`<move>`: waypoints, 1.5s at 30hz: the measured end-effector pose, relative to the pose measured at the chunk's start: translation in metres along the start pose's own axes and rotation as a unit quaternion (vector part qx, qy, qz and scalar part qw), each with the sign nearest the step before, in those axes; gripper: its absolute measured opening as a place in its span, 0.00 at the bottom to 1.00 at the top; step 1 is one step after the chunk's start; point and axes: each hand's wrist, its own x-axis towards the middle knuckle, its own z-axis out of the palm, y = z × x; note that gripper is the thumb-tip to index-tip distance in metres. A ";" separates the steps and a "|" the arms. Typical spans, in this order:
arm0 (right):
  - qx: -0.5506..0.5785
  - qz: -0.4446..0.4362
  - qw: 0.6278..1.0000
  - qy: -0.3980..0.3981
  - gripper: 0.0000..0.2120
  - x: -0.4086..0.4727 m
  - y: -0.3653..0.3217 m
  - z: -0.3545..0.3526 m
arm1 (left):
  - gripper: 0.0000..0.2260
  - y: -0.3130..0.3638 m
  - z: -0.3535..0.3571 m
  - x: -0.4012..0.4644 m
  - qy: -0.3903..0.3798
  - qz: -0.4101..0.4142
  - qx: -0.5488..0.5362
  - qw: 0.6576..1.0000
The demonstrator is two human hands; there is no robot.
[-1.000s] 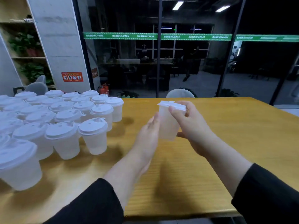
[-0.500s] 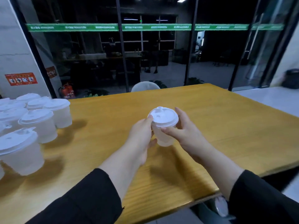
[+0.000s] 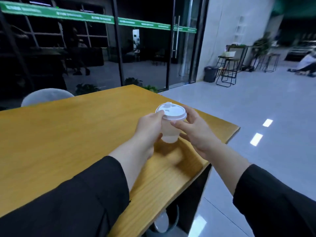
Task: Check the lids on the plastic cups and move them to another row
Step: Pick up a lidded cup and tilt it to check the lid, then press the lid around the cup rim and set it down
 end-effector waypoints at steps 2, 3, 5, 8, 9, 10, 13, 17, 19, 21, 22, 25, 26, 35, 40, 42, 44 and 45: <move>0.001 0.003 1.000 0.022 0.31 0.017 0.004 -0.024 | 0.17 -0.002 0.027 0.025 -0.018 0.000 -0.003 1.000; 0.004 0.004 1.000 0.027 0.24 0.025 0.004 -0.034 | 0.16 -0.002 0.037 0.036 -0.027 0.000 -0.004 1.000; 0.003 0.010 0.999 0.043 0.21 0.040 0.005 -0.055 | 0.12 -0.003 0.058 0.058 -0.043 0.001 -0.006 0.999; -0.010 0.021 0.996 0.084 0.29 0.062 0.005 -0.082 | 0.12 -0.002 0.086 0.088 -0.062 0.003 0.003 0.998; -0.016 0.026 0.995 0.091 0.25 0.067 0.005 -0.090 | 0.12 -0.002 0.094 0.098 -0.067 0.001 0.007 0.998; -0.020 0.032 0.995 0.094 0.19 0.072 0.005 -0.096 | 0.11 -0.001 0.102 0.106 -0.071 0.000 0.009 0.997; -0.022 0.039 0.994 0.103 0.08 0.082 0.002 -0.109 | 0.10 -0.001 0.121 0.127 -0.079 0.001 0.019 0.997; -0.046 0.043 0.991 0.120 0.14 0.094 0.000 -0.121 | 0.12 0.002 0.137 0.141 -0.080 -0.002 0.027 0.996; -0.060 0.048 0.990 0.121 0.16 0.097 0.000 -0.122 | 0.11 0.004 0.139 0.143 -0.073 -0.009 0.033 0.997; -0.064 0.054 0.989 0.123 0.18 0.097 -0.003 -0.122 | 0.11 0.006 0.139 0.145 -0.070 -0.014 0.039 0.997; -0.068 0.057 0.988 0.127 0.20 0.097 -0.004 -0.121 | 0.12 0.006 0.138 0.145 -0.071 -0.017 0.039 0.997; -0.110 0.066 0.976 0.175 0.30 0.092 -0.006 -0.117 | 0.18 0.010 0.128 0.138 -0.076 -0.023 0.036 0.996; -0.127 0.055 0.967 0.214 0.32 0.089 -0.008 -0.115 | 0.23 0.010 0.121 0.135 -0.070 -0.023 0.036 0.997; -0.095 -0.123 0.967 0.200 0.10 0.031 -0.051 0.019 | 0.10 0.039 -0.061 0.017 0.087 0.053 0.091 0.991; -0.061 -0.105 0.992 -0.035 0.11 -0.025 -0.083 0.199 | 0.08 0.065 -0.217 -0.116 0.253 0.113 0.130 0.952; -0.052 -0.107 0.985 -0.123 0.10 -0.061 -0.101 0.274 | 0.08 0.075 -0.272 -0.178 0.327 0.140 0.147 0.923; -0.039 -0.106 0.975 -0.193 0.10 -0.100 -0.118 0.342 | 0.09 0.082 -0.317 -0.237 0.389 0.160 0.176 0.890; -0.030 -0.108 0.968 -0.223 0.09 -0.120 -0.125 0.372 | 0.09 0.083 -0.336 -0.265 0.415 0.165 0.190 0.875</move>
